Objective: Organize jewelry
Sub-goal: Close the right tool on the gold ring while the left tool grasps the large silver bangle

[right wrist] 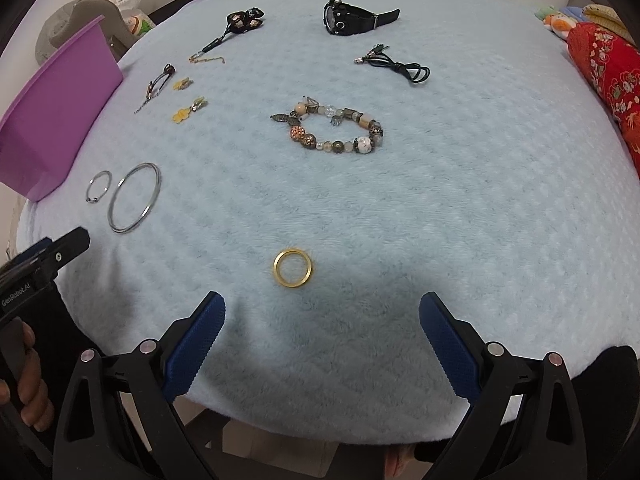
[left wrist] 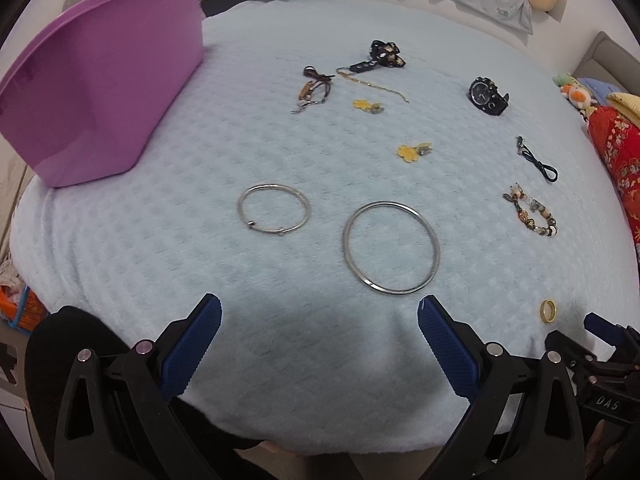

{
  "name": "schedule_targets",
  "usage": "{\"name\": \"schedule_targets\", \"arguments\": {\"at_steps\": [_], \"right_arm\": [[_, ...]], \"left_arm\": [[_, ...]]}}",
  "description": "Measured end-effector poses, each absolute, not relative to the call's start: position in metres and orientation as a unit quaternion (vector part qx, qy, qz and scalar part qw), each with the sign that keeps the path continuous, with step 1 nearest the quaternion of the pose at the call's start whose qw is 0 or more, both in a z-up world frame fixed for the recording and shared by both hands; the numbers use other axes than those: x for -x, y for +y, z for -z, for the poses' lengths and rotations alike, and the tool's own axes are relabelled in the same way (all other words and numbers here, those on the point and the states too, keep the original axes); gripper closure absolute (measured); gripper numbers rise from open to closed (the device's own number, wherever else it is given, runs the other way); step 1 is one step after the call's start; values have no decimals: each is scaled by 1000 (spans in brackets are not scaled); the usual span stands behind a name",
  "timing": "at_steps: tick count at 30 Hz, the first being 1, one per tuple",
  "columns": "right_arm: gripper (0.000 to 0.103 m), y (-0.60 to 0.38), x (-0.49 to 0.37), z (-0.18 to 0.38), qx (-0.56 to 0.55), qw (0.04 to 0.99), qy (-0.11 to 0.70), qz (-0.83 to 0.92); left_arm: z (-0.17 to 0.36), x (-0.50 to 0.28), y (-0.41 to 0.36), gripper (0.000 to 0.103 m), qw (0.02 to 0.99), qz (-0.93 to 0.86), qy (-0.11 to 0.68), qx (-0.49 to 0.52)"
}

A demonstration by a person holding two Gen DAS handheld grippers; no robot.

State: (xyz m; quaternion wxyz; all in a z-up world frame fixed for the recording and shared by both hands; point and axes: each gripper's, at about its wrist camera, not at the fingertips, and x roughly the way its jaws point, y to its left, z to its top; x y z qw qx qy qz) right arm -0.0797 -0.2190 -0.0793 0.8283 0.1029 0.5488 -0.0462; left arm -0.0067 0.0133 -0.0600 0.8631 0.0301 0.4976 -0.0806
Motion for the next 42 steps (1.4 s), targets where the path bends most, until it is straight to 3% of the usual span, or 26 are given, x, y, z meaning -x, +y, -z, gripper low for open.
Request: {"name": "schedule_targets", "arguments": {"at_steps": [42], "right_arm": [[10, -217, 65, 103, -70, 846, 528, 40]], "left_arm": [[102, -21, -46, 6, 870, 86, 480, -75]]}}
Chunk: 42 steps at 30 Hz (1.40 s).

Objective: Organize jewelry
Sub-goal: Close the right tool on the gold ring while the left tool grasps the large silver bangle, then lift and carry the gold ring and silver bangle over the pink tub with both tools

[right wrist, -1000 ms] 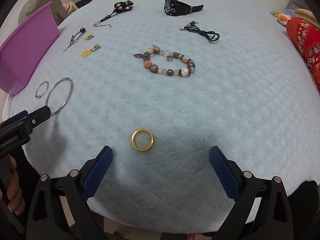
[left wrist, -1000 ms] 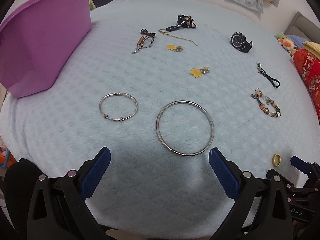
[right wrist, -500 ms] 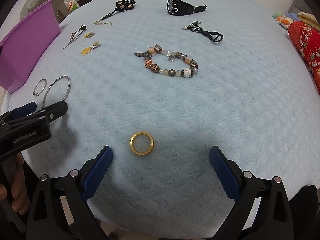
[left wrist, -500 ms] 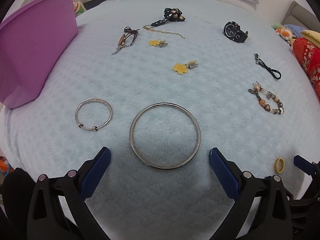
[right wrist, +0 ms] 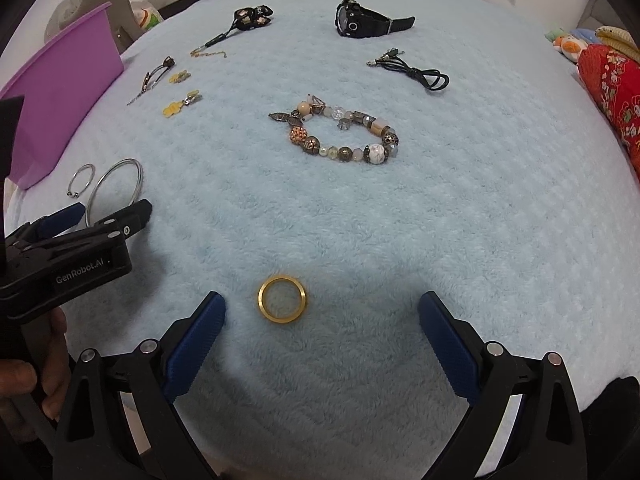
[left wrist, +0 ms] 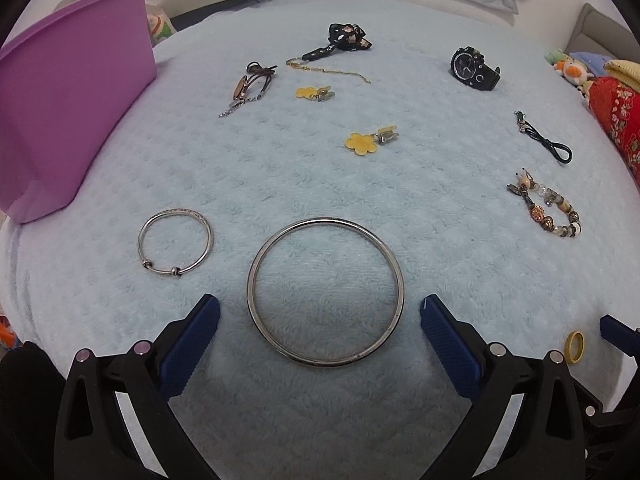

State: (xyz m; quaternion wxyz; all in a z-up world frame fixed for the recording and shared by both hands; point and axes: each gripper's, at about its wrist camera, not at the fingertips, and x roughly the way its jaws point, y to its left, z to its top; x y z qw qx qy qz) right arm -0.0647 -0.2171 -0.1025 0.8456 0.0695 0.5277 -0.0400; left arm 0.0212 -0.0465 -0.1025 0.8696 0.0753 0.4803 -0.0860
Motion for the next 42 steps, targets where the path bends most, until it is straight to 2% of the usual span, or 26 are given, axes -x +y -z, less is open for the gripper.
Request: {"name": "schedule_targets", "arguments": {"at_steps": [3, 6, 8, 11, 12, 14, 16, 17, 20, 28, 42], "right_arm": [[11, -215, 66, 103, -60, 847, 527, 39], [15, -215, 66, 101, -60, 847, 527, 39], [23, -213, 66, 100, -51, 848, 527, 36], [30, -207, 67, 97, -36, 849, 526, 29], [32, -206, 67, 97, -36, 850, 525, 28], [44, -208, 68, 95, -39, 851, 523, 25], [67, -209, 69, 92, -40, 852, 521, 27], [73, -210, 69, 91, -45, 853, 520, 21], [82, -210, 70, 90, -42, 854, 518, 19], [82, -226, 75, 86, -96, 855, 510, 5], [82, -221, 74, 62, -102, 866, 490, -11]], "left_arm": [[101, -19, -48, 8, 872, 87, 476, -79], [99, -13, -49, 18, 873, 98, 470, -83], [98, -12, -51, 23, 873, 104, 468, -86], [97, -11, -51, 28, 873, 108, 467, -87], [96, -11, -51, 33, 873, 112, 467, -84], [95, -10, -52, 34, 872, 115, 467, -86], [94, -10, -51, 34, 872, 117, 467, -83], [94, -9, -51, 34, 872, 118, 467, -83], [91, -8, -49, 34, 873, 120, 466, -82], [87, -8, -46, 34, 871, 124, 469, -75], [53, -1, -35, 34, 887, 135, 439, -53]]}}
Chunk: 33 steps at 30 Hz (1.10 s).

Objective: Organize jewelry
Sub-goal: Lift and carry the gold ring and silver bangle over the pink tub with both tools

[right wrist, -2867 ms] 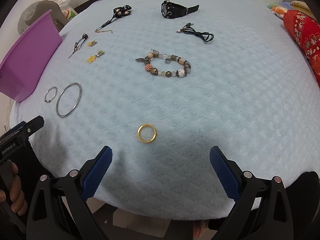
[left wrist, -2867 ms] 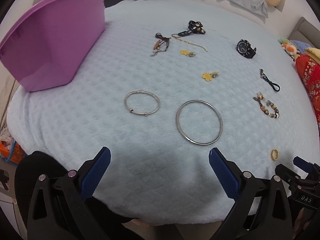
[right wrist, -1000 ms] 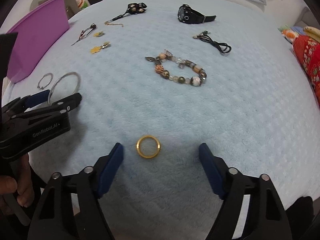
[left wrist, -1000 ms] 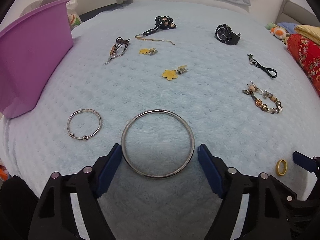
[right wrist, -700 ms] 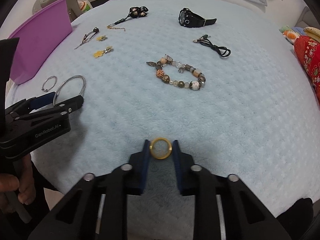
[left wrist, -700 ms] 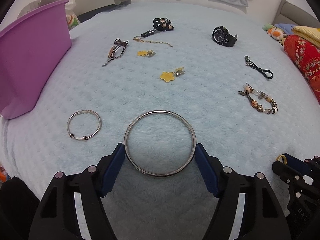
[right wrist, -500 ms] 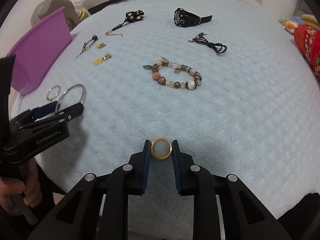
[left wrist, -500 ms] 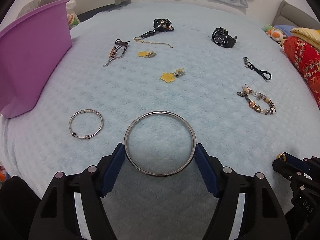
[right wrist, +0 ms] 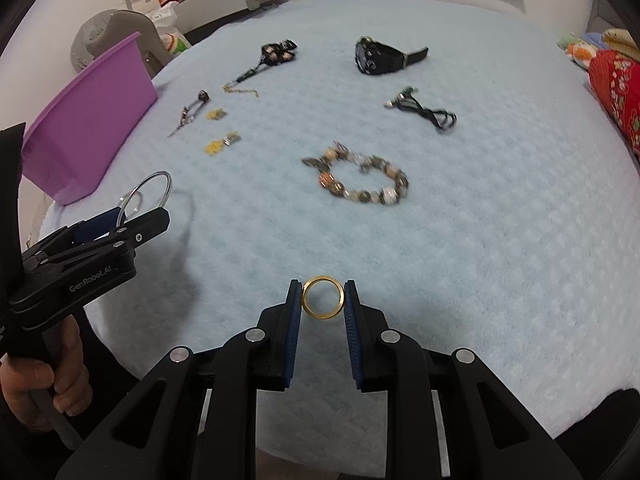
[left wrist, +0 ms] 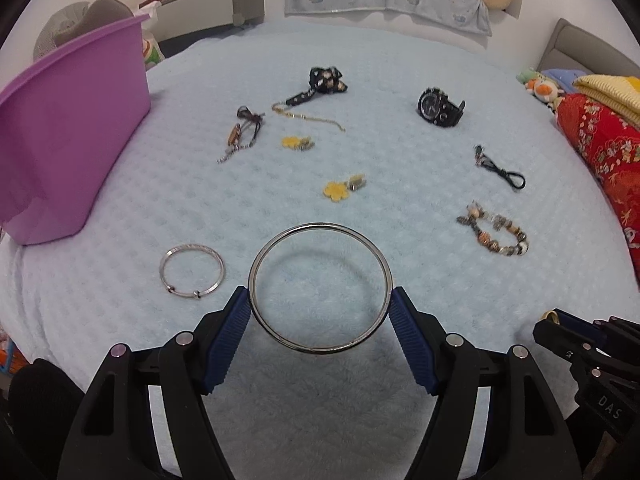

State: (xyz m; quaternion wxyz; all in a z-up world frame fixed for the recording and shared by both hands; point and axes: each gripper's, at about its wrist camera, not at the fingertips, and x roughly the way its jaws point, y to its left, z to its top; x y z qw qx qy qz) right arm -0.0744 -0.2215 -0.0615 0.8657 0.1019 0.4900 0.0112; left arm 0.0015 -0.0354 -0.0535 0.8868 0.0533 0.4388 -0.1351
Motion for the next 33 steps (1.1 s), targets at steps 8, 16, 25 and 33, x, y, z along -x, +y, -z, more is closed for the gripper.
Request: {"name": "schedule_targets", "arguments": {"at_steps": [8, 16, 25, 33], "right_arm": [[82, -207, 49, 13, -108, 885, 451, -44], [82, -166, -8, -49, -109, 903, 402, -109], [82, -82, -102, -104, -103, 898, 371, -212], [82, 11, -189, -124, -72, 878, 374, -288]], "left_arm": [[7, 1, -21, 34, 904, 138, 403, -39], [-65, -18, 17, 34, 929, 126, 349, -10], [-117, -70, 110, 34, 943, 54, 327, 37], [-127, -115, 196, 34, 942, -31, 329, 52]]}}
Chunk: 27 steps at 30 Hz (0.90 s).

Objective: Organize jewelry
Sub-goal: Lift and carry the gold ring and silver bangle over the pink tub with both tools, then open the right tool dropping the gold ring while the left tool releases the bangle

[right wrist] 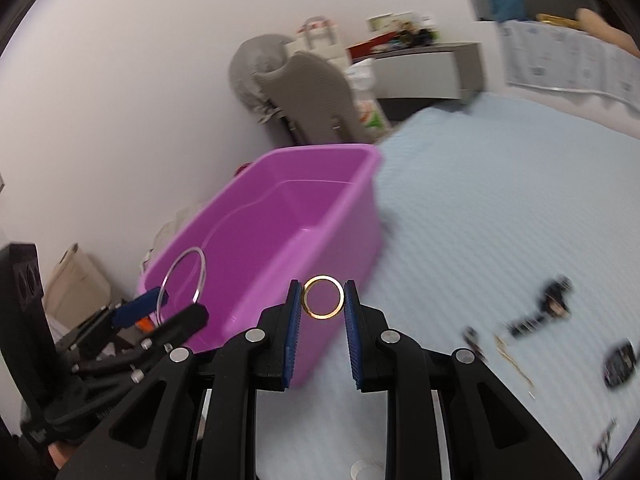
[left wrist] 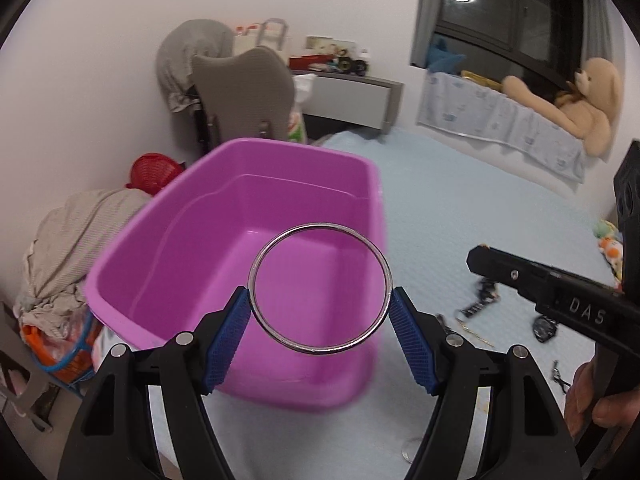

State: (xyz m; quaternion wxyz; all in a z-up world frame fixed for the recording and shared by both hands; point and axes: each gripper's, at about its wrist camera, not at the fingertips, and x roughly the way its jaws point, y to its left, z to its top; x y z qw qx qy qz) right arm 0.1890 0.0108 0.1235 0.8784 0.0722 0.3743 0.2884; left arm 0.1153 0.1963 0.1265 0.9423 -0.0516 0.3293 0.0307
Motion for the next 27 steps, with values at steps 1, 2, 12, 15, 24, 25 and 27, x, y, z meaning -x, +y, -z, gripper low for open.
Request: {"name": "schedule_targets", "arguments": {"at_steps": [1, 2, 12, 15, 24, 25, 27], "right_arm": [[82, 26, -200, -123, -68, 874, 379, -296], [82, 40, -211, -122, -64, 870, 384, -303], [82, 121, -292, -99, -34, 840, 437, -319], [82, 134, -309, -93, -20, 837, 447, -315], [82, 156, -341, -75, 15, 838, 459, -294], [82, 159, -342, -75, 22, 840, 457, -291], [82, 161, -342, -75, 27, 841, 457, -288]], "left_arm": [[-126, -121, 204, 34, 941, -38, 331, 53], [-125, -126, 213, 34, 940, -43, 333, 55], [-97, -170, 265, 34, 923, -87, 366, 84], [-93, -179, 269, 34, 919, -89, 374, 89], [-85, -191, 273, 34, 908, -88, 398, 94], [-85, -190, 273, 34, 908, -90, 399, 92], [-83, -193, 273, 34, 905, -90, 404, 94]]}}
